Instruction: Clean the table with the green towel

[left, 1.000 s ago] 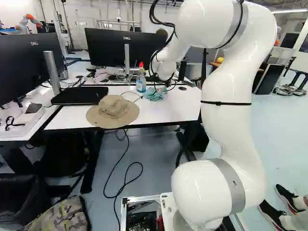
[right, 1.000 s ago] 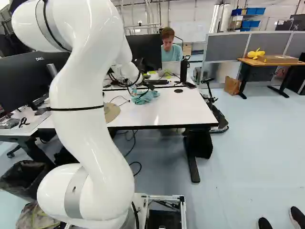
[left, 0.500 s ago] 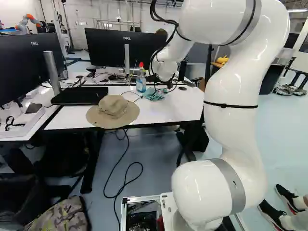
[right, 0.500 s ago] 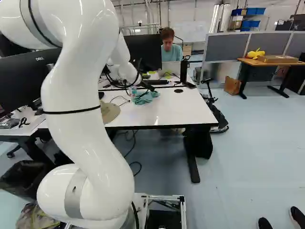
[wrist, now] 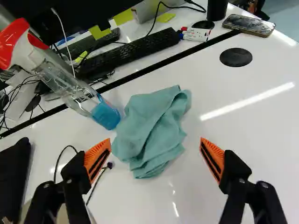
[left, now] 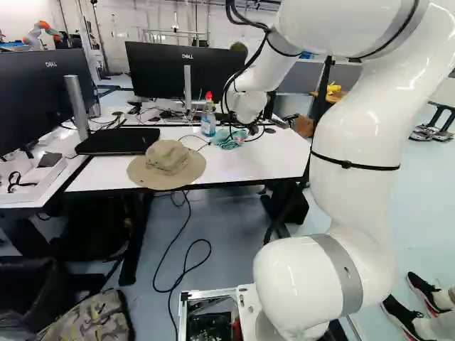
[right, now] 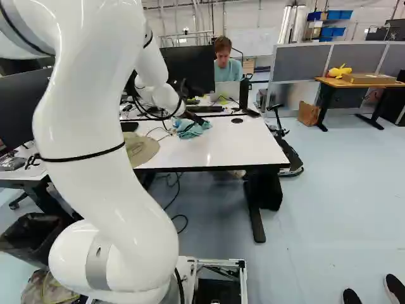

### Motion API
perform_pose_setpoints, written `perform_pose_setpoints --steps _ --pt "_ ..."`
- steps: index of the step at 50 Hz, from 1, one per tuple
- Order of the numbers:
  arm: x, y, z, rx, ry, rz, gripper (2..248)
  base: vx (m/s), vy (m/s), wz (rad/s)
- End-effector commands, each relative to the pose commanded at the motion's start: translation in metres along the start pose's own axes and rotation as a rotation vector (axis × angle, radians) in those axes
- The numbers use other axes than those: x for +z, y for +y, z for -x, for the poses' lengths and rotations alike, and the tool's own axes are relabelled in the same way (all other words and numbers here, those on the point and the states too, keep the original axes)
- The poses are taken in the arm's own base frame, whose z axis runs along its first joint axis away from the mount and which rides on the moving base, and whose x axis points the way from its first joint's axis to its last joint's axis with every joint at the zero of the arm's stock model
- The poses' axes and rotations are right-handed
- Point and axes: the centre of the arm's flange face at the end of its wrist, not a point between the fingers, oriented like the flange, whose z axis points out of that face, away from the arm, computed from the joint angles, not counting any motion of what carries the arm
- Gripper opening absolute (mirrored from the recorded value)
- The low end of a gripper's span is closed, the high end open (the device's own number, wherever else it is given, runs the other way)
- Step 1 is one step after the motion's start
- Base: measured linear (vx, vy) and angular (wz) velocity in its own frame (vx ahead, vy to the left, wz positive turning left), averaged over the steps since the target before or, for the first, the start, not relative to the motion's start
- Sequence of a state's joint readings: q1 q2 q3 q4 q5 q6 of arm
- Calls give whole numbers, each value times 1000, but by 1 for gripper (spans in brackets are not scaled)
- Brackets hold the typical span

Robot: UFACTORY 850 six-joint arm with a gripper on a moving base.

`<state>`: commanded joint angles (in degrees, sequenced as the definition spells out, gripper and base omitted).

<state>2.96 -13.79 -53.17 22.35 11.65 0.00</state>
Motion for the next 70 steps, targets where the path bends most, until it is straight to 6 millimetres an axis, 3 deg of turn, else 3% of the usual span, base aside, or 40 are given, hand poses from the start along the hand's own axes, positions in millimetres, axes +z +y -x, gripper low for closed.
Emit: perform_pose_setpoints --steps 43,70 --pt "-67 23 49 -5 -20 4 247 0 0 0" --pt "-71 27 55 -19 -5 7 247 0 0 0"
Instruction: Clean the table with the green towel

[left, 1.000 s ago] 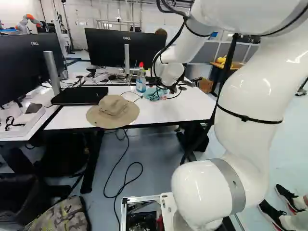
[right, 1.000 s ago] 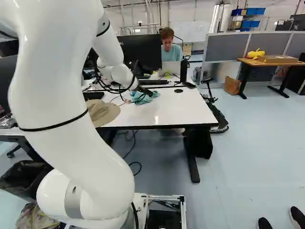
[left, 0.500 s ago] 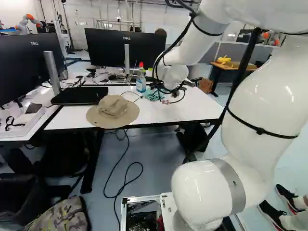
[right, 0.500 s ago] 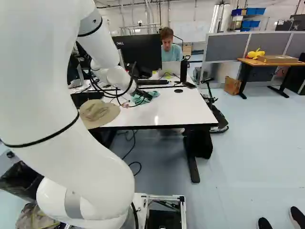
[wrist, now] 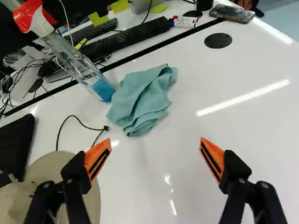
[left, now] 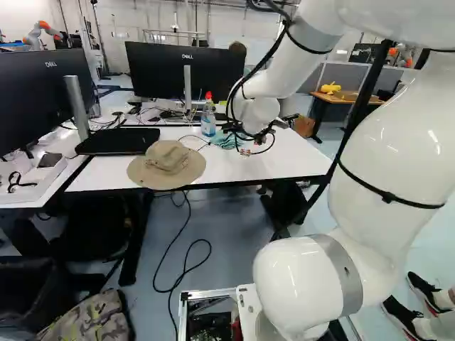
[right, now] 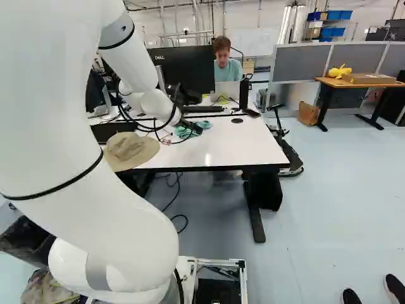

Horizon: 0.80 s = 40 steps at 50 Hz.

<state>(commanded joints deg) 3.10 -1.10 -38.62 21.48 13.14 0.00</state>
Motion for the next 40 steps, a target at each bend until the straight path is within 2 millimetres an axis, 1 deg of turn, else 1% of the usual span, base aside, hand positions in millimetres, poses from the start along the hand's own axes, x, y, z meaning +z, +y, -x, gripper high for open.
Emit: perform_pose_setpoints --steps 20,40 --pt "-8 11 16 -39 43 4 247 0 0 0" --pt "-22 28 44 -102 110 3 247 0 0 0"
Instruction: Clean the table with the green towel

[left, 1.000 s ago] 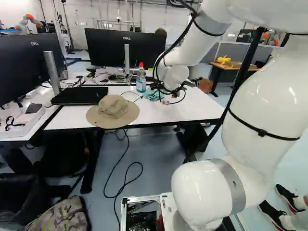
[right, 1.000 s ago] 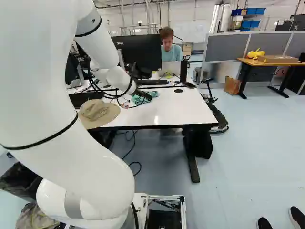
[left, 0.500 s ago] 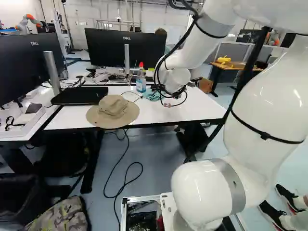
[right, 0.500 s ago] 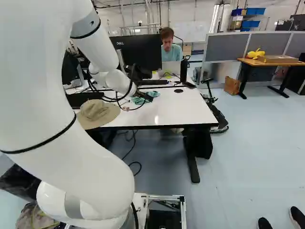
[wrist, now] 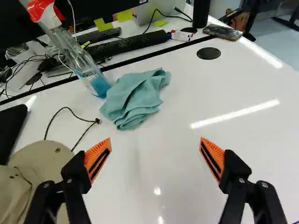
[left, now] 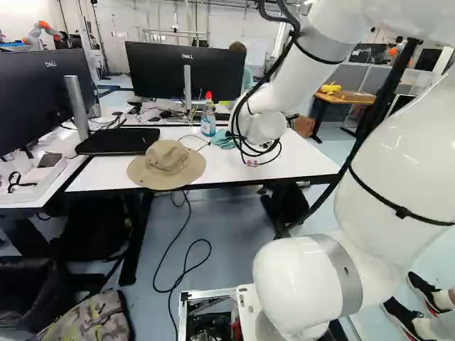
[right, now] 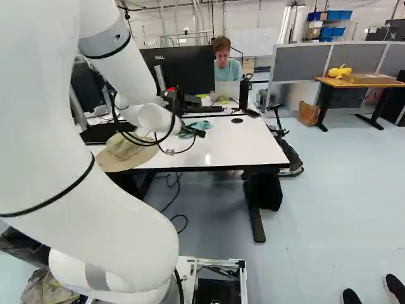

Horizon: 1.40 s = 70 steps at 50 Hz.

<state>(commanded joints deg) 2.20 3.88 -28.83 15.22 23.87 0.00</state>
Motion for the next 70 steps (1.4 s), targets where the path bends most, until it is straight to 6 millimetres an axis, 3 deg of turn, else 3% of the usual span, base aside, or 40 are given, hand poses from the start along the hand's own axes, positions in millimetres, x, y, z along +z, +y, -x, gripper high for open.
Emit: perform_pose_setpoints --steps 40,70 --pt "-49 28 76 -148 169 -52 247 0 0 0" --pt "-72 37 111 -200 238 -93 247 0 0 0"
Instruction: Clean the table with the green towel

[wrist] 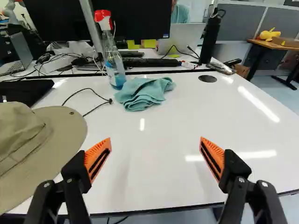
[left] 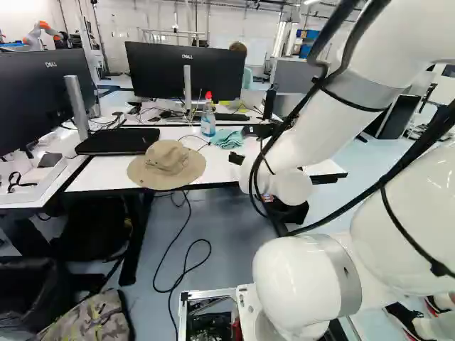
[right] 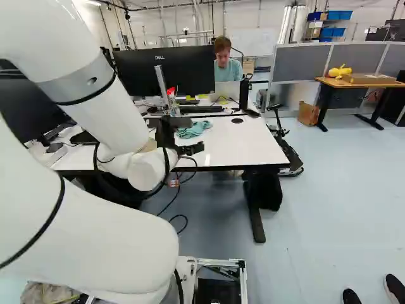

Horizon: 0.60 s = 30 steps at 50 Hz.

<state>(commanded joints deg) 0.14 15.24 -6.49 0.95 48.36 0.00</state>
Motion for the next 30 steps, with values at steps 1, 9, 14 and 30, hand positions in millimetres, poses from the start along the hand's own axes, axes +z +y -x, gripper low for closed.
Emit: perform_pose_setpoints --steps 1,9,14,30 --pt "-1 0 1 -1 2 -1 247 0 0 0" --pt "-4 0 4 -7 10 -6 247 0 0 0" --pt "-6 0 6 -9 13 -9 247 0 0 0" --pt "-7 0 7 -10 16 -10 247 0 0 0"
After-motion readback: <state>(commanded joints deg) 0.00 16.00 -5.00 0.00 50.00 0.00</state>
